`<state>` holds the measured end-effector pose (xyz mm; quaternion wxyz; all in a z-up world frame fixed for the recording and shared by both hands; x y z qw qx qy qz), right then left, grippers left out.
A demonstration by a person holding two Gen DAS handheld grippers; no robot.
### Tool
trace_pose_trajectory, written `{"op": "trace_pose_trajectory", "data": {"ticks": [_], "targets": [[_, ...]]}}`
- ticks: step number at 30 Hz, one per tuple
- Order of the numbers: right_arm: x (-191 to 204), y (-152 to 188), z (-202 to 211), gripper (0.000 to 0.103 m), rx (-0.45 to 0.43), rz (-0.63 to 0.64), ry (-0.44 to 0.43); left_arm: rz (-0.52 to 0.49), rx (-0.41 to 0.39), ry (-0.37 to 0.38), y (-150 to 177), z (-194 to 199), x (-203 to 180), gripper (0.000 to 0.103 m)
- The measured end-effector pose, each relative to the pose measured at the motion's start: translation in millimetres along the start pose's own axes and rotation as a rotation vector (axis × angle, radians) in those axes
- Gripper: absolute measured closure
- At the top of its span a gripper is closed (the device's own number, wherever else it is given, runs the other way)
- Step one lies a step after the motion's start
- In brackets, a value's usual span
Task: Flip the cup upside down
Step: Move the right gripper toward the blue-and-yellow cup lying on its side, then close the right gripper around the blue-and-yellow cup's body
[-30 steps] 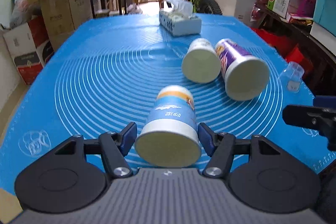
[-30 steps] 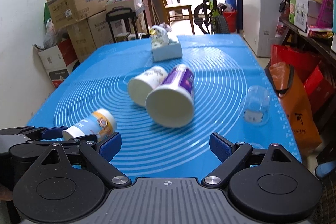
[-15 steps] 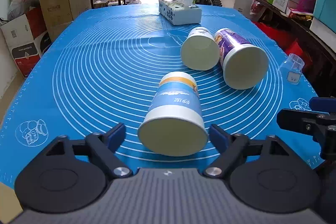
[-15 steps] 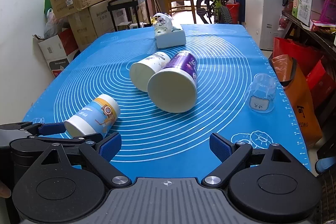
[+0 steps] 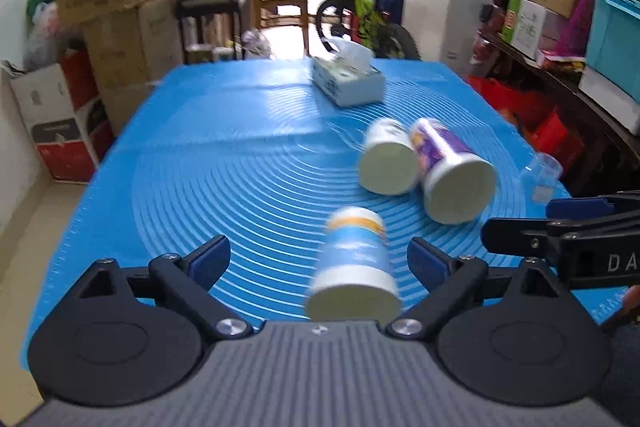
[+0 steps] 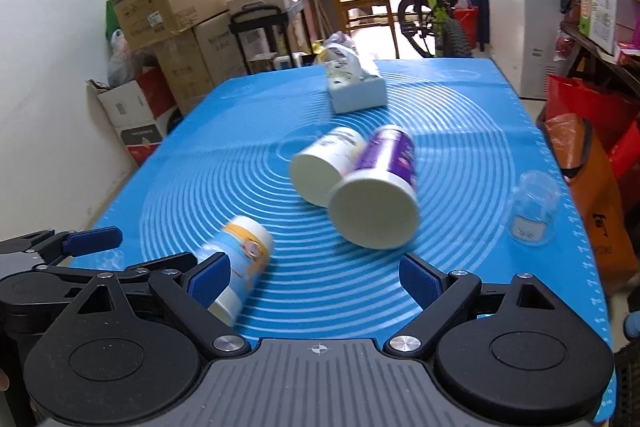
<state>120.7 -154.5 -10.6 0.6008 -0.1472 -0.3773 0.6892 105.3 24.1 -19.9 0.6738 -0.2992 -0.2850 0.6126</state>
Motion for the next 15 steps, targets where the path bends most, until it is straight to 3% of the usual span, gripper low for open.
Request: {"op": "trace_pose_trajectory", "data": {"ticks": [8,15], "targets": [[33,-26,-41,0.012,0.118,-0.037,-0.07,0.125,-0.006,-0.139,-7,-14,66,0.009],[46,-30,-92,0.016,0.273,-0.152,-0.114,0.219,0.0,-0.199,-3,-21,105,0.009]]}}
Point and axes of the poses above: each gripper's, at about its wrist camera, not at the fingertips, and z roughly against the way its jaws point, x to its left, y to its underside, the point moved 6 cm from there along -z, roughly the way its jaws point, and after that the axes turned 2 degrees about x, right-handed, at the moved point
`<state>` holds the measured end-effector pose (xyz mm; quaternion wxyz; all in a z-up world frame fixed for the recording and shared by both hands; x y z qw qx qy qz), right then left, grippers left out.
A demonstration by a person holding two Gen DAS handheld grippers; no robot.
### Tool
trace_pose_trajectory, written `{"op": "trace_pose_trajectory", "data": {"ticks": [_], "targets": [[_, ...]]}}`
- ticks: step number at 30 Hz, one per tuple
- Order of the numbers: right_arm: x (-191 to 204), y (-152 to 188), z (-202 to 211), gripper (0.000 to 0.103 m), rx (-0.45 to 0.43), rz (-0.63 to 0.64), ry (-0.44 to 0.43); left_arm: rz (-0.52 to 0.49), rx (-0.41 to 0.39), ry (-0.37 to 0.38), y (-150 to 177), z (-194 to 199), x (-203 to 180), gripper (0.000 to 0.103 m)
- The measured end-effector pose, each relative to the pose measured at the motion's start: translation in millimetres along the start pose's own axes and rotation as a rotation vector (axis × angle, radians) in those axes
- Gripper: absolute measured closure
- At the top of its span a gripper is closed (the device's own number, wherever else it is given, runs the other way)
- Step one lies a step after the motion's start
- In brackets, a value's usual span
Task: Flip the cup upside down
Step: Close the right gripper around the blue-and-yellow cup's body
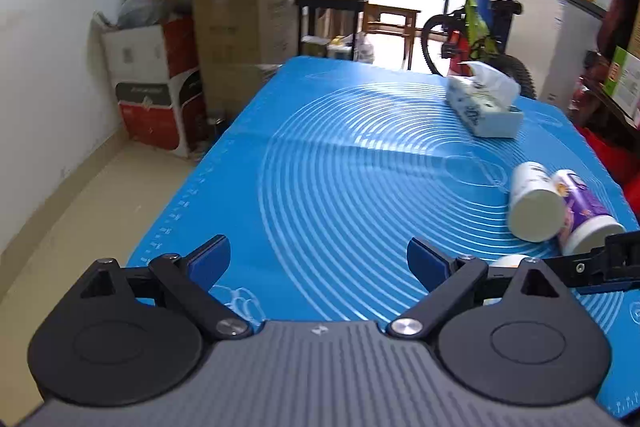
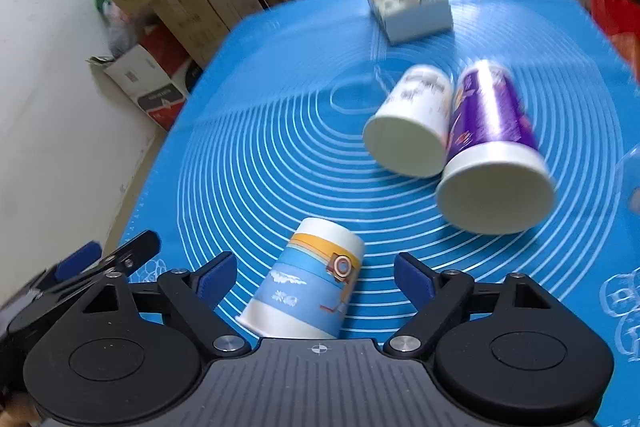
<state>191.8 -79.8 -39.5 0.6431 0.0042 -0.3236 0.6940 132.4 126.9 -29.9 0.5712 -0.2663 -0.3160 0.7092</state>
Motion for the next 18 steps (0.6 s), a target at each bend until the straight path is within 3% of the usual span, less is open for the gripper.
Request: {"op": "trace_pose_trajectory", "data": {"ticks": [7,10,12,13,16,18], "targets": [[3,-8,-30,0.018,0.05,-0.026,0.033,-0.003,0.005,-0.023,0,-8,11,0.009],[1,-7,-41,0.025,0.088,-0.044,0.028,-0.007,0.014,-0.027,2,-12,13,0.009],[0,-4,-48,0.038,0.115,-0.051,0.03,-0.004,0.023,-0.023,3,-15,13,0.009],[0,-3,-51,0.039,0.126,-0.063,0.012,-0.002,0.028,-0.018,4,-16,13,0.009],[-2,-2,-52,0.04,0.119,-0.077,-0.006,0.0,0.035,-0.008,5,-17,13,0.009],[1,-2,-45,0.04,0.07,-0.029,-0.004,0.0,0.033,-0.005,5,-17,12,0.009]]}}
Point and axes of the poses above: each gripper's, at about its wrist camera, not at the fingertips, and z roughly against the way its jaws point, x to its left, y to its underside, the point moved 6 cm from there along -z, roughly the way its jaws point, and after that the axes turned 2 degrees about x, right-handed, at the moved point
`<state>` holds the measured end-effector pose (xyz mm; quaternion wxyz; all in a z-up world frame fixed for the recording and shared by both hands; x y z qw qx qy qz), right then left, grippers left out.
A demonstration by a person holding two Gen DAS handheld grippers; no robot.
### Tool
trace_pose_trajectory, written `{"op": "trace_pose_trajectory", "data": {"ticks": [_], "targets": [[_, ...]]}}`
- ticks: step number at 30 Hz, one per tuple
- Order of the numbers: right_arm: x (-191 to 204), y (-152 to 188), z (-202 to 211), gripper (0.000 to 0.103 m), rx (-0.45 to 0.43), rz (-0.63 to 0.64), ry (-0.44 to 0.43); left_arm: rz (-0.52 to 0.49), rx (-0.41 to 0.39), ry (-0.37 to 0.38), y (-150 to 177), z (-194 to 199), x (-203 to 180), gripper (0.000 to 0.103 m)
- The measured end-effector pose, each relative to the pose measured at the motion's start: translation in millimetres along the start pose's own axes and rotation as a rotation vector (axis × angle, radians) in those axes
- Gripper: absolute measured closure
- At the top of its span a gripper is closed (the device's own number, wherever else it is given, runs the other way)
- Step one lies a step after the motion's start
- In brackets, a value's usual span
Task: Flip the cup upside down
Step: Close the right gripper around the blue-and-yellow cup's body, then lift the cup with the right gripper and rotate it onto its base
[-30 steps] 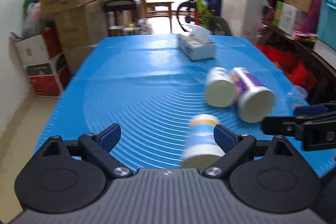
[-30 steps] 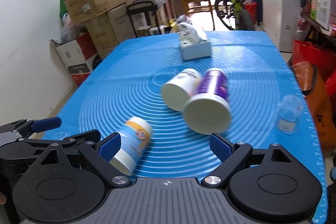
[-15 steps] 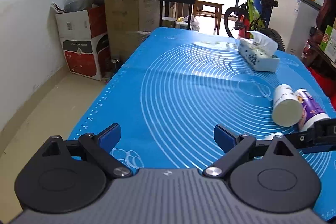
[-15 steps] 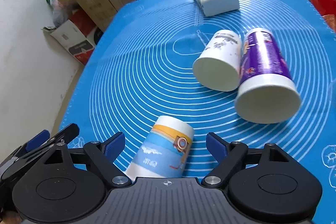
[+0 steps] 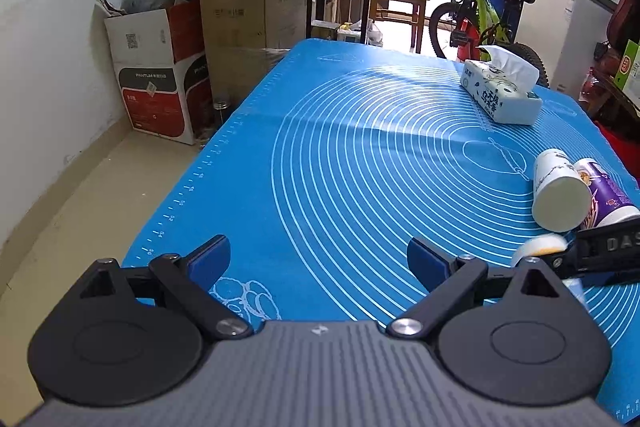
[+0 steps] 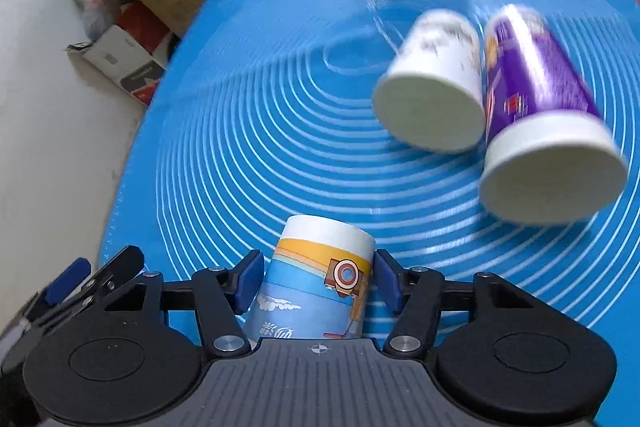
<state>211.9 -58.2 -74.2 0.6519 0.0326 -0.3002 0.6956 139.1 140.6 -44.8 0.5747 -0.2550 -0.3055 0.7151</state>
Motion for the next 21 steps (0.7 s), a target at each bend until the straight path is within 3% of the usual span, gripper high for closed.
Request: {"op": "trace_pose_trajectory", "data": {"ticks": [3,8,10,21], "targets": [[6,1,20,0.04,-0.129,0.104,0.037,0.013,-0.003,0.008,0,1,-1,0.009],[17,11,46,0.04,-0.436,0.379,0.19,0.035,-0.021,0.029,2,6,-6,0.009],[16,21,45,0.04,-0.522,0.462,0.228,0.036,-0.03,0.037,4,8,-9,0.009],[8,74,37,0.04,-0.749,0.665,0.306,0.0,-0.07,0.037,10,21,-24,0.009]]}}
Point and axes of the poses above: each gripper's, at about its wrist camera, not at the fingertips, and z roughly against the way its jaws point, x to its left, y to its underside, the point moved 6 cm from there along -z, roughly the way its jaws point, and after that the axes turned 2 degrees about x, right-handed, at the moved point
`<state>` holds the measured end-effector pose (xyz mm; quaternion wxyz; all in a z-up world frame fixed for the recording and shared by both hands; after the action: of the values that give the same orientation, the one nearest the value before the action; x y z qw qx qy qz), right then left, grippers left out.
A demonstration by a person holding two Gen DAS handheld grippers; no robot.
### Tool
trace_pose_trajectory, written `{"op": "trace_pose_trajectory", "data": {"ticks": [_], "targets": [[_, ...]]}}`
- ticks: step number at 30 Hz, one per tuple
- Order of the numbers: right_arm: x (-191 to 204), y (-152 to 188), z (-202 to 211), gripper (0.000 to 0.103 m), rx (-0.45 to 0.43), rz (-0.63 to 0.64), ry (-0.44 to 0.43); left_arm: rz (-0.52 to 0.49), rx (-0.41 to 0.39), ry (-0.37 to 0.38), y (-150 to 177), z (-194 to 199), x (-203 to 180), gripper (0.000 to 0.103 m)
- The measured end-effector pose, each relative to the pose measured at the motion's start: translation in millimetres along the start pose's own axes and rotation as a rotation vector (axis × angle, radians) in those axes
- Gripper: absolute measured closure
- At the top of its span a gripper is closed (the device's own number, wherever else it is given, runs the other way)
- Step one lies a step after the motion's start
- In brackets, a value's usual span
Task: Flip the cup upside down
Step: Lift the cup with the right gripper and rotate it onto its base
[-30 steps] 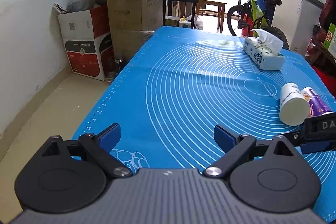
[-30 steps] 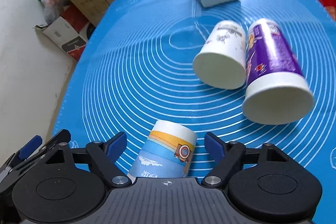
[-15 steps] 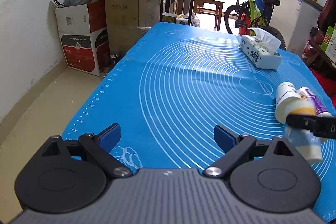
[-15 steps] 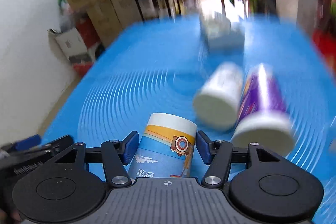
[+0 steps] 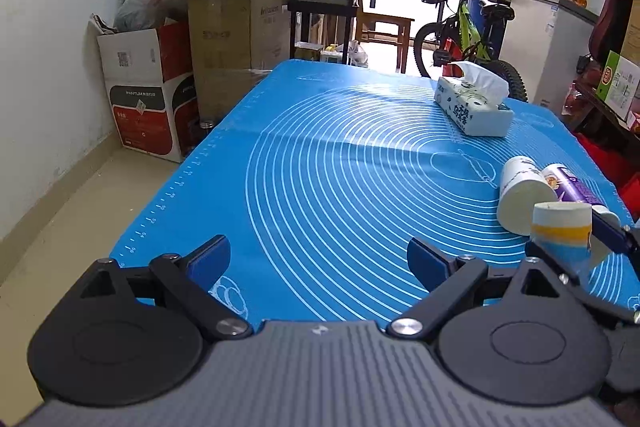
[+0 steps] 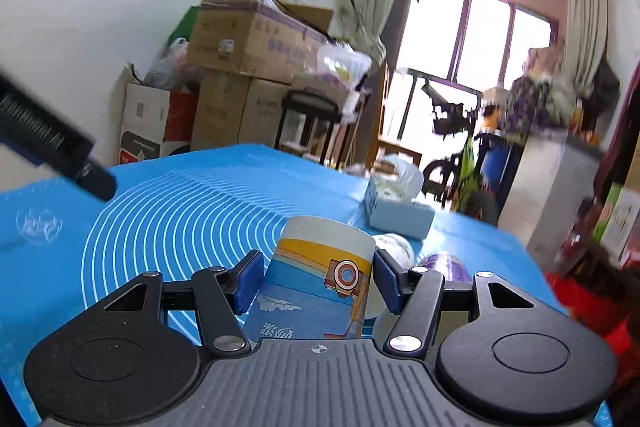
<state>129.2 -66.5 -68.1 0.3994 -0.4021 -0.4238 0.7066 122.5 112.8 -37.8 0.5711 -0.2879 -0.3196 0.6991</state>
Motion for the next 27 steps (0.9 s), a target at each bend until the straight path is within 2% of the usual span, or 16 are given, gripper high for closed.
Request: {"op": "trace_pose_trajectory", "data": {"ticks": [7,16,21,27], "targets": [[4,8,20,0.04,-0.036,0.028,0.0,0.001,0.001,0.025,7,6,-11,0.009],[-4,17,36,0.04,0.021,-0.018,-0.021,-0.03,0.009,0.064,21,17,-31,0.009],[-12,18,41,0.027,0.068,-0.084,-0.049,-0.057,-0.005,0.076,27,29,-42,0.009],[-21,20,67,0.022,0.114,-0.142,-0.081,-0.093,-0.03,0.091,38,48,-54,0.009]]}}
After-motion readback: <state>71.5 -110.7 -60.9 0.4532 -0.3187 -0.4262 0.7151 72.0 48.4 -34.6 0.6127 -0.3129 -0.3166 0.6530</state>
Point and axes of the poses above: each gripper's, at about its wrist camera, not at the fingertips, and z roughly against the way its jaws point, x to its left, y to its underside, the point moved 6 cm from there along -z, roughly the way its jaws point, and after that the axes turned 2 degrees about x, right-handed, at the moved point
